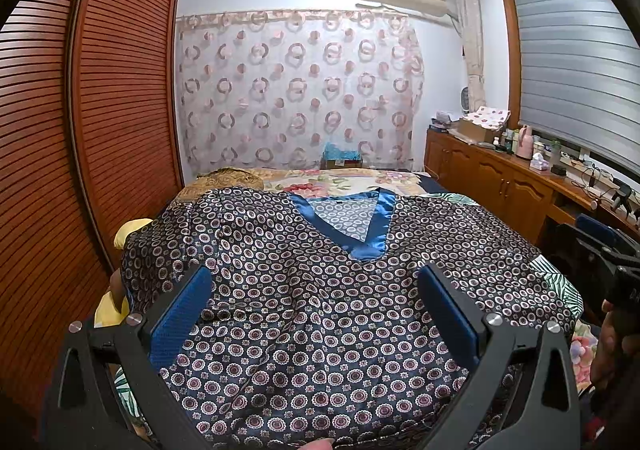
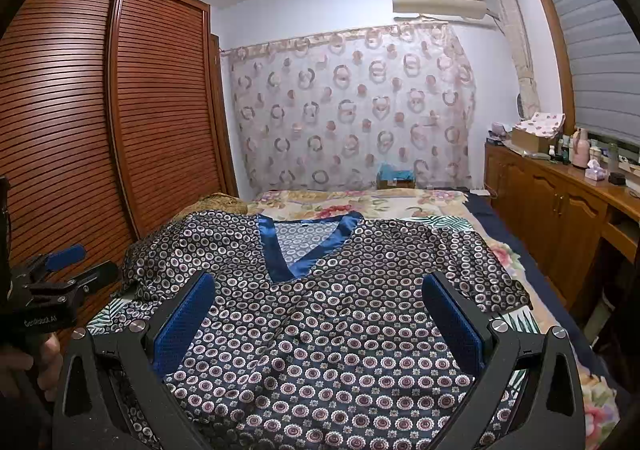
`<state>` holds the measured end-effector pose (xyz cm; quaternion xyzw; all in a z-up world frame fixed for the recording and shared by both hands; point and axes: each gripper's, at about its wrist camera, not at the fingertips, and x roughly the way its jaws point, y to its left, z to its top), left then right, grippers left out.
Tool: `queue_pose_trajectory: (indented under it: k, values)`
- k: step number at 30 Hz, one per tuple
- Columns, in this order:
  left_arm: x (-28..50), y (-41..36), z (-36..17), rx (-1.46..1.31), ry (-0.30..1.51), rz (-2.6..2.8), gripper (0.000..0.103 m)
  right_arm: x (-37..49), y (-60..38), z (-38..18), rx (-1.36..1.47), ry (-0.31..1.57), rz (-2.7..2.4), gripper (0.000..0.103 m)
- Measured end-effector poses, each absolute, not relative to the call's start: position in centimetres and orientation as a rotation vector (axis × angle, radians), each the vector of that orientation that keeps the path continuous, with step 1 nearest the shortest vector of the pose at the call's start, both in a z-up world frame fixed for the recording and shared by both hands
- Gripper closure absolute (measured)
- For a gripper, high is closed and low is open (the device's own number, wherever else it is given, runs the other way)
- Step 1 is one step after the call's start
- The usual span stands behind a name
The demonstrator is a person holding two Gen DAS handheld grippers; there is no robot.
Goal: Fold small clothes
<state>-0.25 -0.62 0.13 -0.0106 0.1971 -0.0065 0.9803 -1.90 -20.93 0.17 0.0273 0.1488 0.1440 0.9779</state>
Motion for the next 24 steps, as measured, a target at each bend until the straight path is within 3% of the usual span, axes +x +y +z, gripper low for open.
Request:
queue_pose_trajectory:
  k: [24]
  values:
    - [-0.37,-0.71,0.35,-0.018,0.382,-0.02,0.0,-1.77,-20.95,0.26,0.053,0.298,0.29,0.0]
